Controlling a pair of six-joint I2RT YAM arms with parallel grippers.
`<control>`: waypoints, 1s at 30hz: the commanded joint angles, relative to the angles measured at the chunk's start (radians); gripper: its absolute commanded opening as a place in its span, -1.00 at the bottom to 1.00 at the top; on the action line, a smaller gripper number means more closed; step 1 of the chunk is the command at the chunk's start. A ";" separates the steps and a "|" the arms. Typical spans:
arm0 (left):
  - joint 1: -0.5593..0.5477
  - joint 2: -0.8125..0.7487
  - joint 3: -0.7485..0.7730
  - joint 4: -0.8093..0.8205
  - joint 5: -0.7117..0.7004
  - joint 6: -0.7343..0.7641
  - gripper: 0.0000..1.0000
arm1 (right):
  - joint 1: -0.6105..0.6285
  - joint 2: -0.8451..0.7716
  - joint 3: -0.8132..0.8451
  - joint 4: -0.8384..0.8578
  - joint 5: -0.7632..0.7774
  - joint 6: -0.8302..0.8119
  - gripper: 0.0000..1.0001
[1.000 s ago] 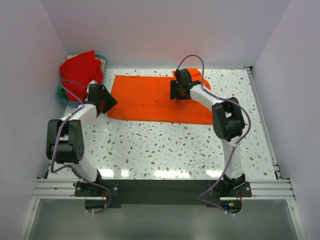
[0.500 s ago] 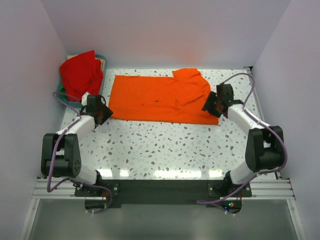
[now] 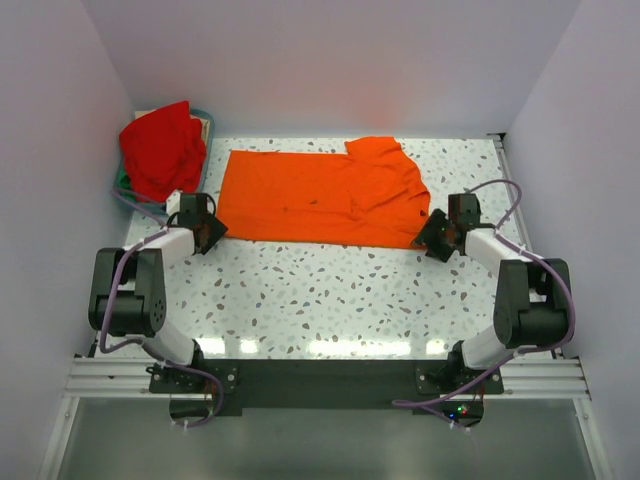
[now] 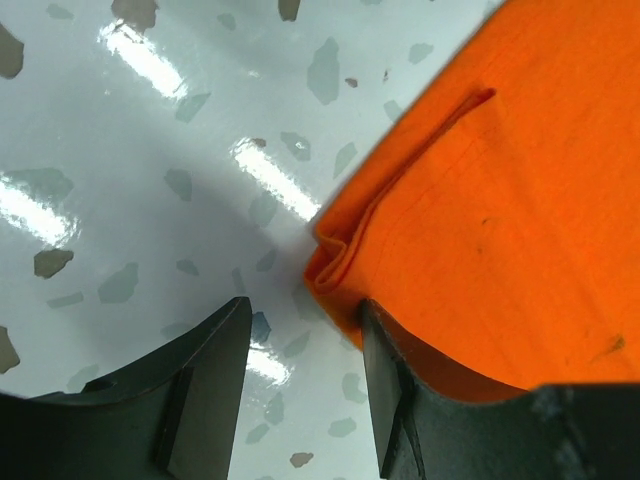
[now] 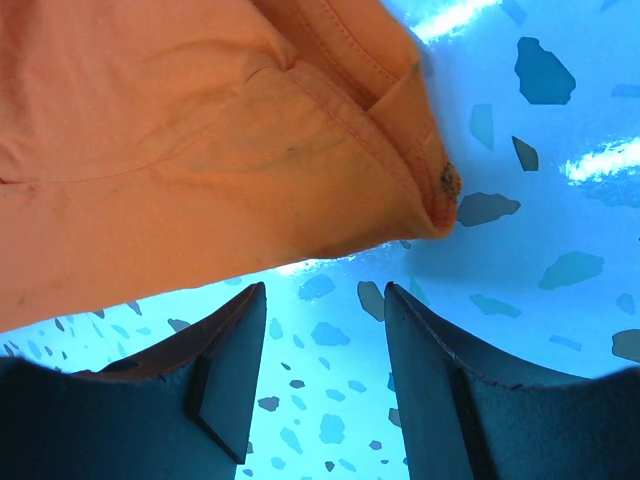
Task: Fold and stack the t-shirts
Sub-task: Fold the tshirt
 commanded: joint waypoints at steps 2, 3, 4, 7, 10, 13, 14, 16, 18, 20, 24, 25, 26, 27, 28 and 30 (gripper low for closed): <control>0.007 0.033 0.027 0.061 -0.036 -0.028 0.06 | -0.016 -0.021 -0.021 0.072 -0.033 0.022 0.09; 0.007 0.039 0.027 0.066 -0.034 -0.028 0.04 | -0.017 -0.018 -0.023 0.073 -0.031 0.022 0.09; 0.007 0.042 0.025 0.067 -0.036 -0.029 0.03 | -0.019 -0.016 -0.024 0.078 -0.031 0.019 0.09; 0.007 0.042 0.021 0.069 -0.046 -0.032 -0.03 | -0.019 -0.010 -0.032 0.087 -0.031 0.019 0.09; 0.007 0.045 0.022 0.064 -0.059 -0.032 -0.11 | -0.051 -0.010 -0.040 0.099 -0.028 0.024 0.08; 0.007 0.053 0.028 0.063 -0.065 -0.031 -0.18 | -0.054 -0.005 -0.040 0.104 -0.021 0.025 0.06; 0.007 0.060 0.033 0.061 -0.066 -0.029 -0.23 | -0.054 -0.002 -0.040 0.107 -0.013 0.028 0.03; 0.007 0.068 0.041 0.061 -0.063 -0.026 -0.29 | -0.056 0.002 -0.035 0.101 0.002 0.027 0.01; 0.007 0.077 0.047 0.060 -0.062 -0.026 -0.40 | -0.056 -0.001 -0.038 0.096 0.019 0.022 -0.02; 0.007 0.086 0.055 0.063 -0.060 -0.028 -0.49 | -0.056 0.004 -0.040 0.098 0.037 0.022 -0.04; 0.007 0.102 0.071 0.063 -0.053 -0.023 -0.70 | -0.056 0.034 -0.033 0.111 0.060 0.020 -0.15; 0.007 0.105 0.079 0.061 -0.051 -0.022 -0.76 | -0.056 0.044 -0.030 0.112 0.070 0.020 -0.17; 0.007 0.108 0.082 0.056 -0.051 -0.020 -0.86 | -0.056 0.063 -0.023 0.113 0.076 0.017 -0.24; 0.007 0.111 0.087 0.053 -0.053 -0.019 -0.91 | -0.056 0.074 -0.020 0.119 0.079 0.014 -0.30; 0.007 0.111 0.088 0.050 -0.051 -0.019 -0.96 | -0.056 0.082 -0.017 0.122 0.077 0.014 -0.37; 0.007 0.110 0.088 0.040 -0.051 -0.019 -1.00 | -0.056 0.103 0.000 0.119 0.077 0.008 -0.69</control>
